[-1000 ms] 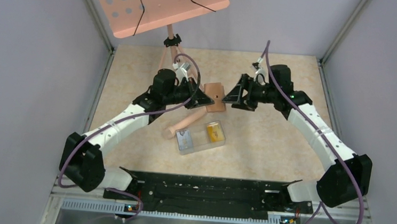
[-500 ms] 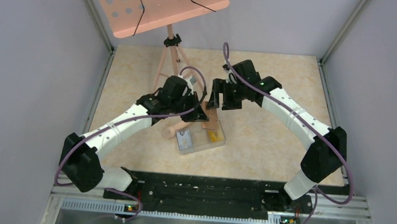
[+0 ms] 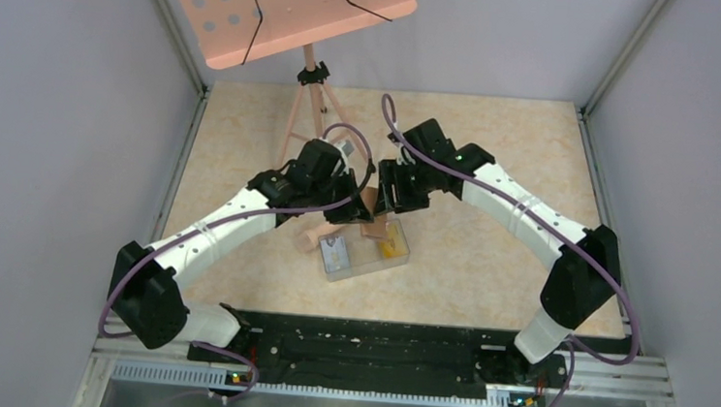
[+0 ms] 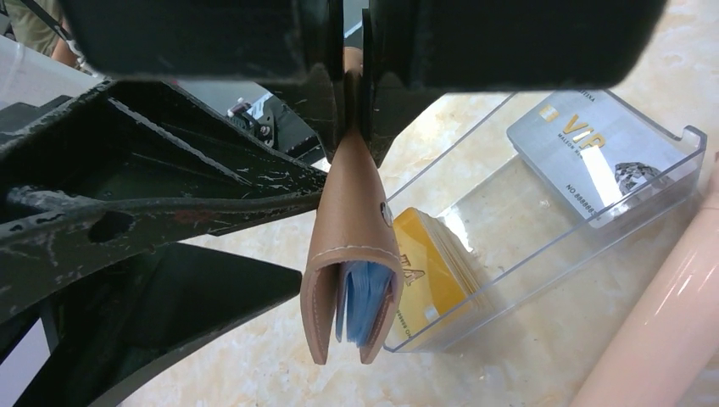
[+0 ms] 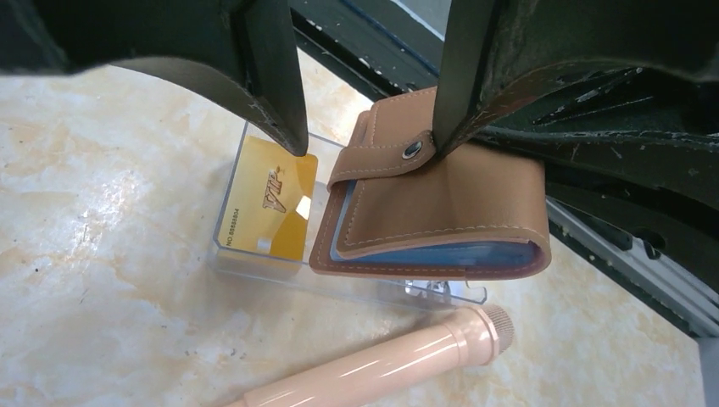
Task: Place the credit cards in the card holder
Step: Open the card holder.
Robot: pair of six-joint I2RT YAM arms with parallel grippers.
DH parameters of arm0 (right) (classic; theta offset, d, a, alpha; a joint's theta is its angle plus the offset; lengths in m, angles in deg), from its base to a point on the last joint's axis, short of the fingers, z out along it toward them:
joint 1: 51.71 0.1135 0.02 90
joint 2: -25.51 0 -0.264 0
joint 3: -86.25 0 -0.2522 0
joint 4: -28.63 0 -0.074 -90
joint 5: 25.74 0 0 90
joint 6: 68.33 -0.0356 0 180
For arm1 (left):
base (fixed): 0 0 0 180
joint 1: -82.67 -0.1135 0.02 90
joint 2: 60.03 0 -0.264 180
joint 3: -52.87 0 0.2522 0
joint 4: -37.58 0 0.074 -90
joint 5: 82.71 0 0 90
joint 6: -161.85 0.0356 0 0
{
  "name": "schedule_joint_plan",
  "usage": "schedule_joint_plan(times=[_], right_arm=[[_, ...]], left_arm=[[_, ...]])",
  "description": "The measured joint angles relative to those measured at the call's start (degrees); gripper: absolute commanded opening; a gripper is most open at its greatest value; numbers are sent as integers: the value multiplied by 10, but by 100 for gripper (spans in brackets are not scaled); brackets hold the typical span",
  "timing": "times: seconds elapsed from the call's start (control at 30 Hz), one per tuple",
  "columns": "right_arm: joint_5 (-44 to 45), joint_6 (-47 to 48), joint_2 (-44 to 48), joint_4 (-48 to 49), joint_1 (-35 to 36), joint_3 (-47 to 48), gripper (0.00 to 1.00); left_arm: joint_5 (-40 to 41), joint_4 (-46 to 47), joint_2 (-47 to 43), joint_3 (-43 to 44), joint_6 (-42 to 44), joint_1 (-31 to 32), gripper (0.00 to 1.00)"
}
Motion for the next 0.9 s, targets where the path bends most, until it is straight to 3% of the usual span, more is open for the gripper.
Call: schedule_joint_plan(times=[0.2,0.5,0.7,0.9], right_arm=[[53,7,-10,-23,11,0,41],[108,12,-22,-71,-30,-24,45],[35,20,13,-51,-93,-83,56],[-80,15,72,-2,-119,-135,58]], left_arm=[[12,-12,0,0,0,2,0],[10,-3,0,2,0,2,0],[7,5,-5,-1,0,2,0],[2,16,-22,-17,-5,2,0]])
